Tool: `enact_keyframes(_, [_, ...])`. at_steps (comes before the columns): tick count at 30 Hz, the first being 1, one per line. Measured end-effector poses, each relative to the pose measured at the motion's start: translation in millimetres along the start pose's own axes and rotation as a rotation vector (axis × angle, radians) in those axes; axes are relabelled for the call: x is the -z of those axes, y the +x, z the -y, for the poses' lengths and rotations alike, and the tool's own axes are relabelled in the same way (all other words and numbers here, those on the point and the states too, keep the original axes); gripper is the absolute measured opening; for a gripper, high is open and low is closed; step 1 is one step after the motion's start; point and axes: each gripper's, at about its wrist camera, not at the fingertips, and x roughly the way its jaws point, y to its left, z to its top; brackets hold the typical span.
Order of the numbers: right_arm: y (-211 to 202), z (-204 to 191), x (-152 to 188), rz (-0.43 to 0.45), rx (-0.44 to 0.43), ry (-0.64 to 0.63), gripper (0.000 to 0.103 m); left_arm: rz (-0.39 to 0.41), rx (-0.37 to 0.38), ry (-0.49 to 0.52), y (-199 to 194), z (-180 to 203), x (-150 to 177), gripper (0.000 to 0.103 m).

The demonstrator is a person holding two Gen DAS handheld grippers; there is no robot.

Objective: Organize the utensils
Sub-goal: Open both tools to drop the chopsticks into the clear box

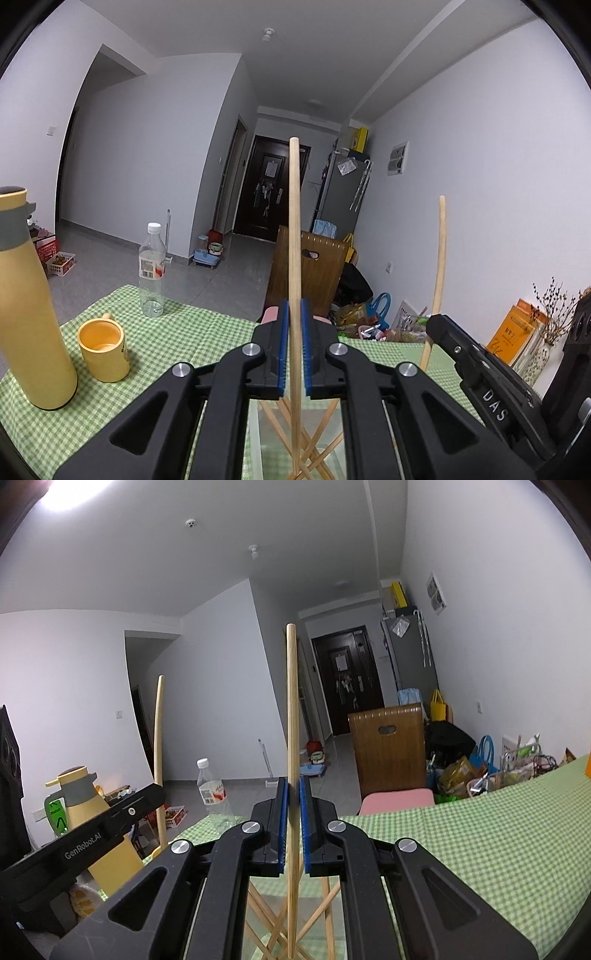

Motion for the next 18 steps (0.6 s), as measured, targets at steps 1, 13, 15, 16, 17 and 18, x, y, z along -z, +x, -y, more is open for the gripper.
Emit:
enact_keyframes(1, [0.9,1.3,2.6,-0.007,-0.003,0.003,0.007,-0.006,0.0,0.002,2.2,-0.4,2.7,0.004])
enact_keyframes(13, [1.4,11.1,29.0,-0.082,-0.023,0.001,0.007,-0.061,0.014,0.057,13.4,-1.1,33.5,0.004])
enact_keyframes(15, [0.4,13.2,34.6,-0.097,-0.027,-0.002,0.007,-0.065,0.028,0.073,13.3,-1.0,40.3,0.004])
enact_keyframes(16, [0.9,13.6,34.3,-0.101,-0.027,-0.003,0.007,-0.07,0.032,0.078,13.4,-0.7,42.9,0.004])
enact_keyframes(17, [0.9,14.3,36.3,-0.107,-0.028,-0.006,0.007,-0.074,0.033,0.083,13.6,-0.6,45.0,0.004])
enact_keyframes(18, [0.7,14.8,38.3,-0.111,-0.027,-0.011,0.007,-0.079,0.035,0.09,13.8,-1.1,48.2,0.004])
